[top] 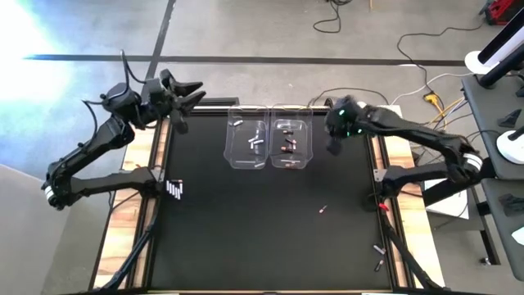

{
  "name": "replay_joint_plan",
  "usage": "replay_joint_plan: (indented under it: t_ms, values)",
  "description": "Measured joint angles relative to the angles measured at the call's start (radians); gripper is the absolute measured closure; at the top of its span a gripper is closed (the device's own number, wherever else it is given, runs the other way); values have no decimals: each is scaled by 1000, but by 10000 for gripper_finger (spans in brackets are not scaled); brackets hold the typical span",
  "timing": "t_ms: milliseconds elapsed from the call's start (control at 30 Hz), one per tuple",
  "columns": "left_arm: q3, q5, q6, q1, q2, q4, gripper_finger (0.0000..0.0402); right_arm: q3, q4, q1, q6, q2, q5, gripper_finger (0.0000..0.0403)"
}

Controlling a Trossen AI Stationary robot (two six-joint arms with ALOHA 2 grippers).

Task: Sort batteries
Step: Put the white battery into the left transparent bin

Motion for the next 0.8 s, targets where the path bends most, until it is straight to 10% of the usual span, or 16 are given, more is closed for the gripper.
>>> replay_joint_plan:
  t_ms: [300, 800]
  values:
    - [-2, 57, -21, -4, 43, -5, 274, 287, 205, 180, 318, 7, -5, 384]
    - [-18, 194, 57, -126, 197, -2, 274, 364, 942, 421, 517, 290, -27, 384]
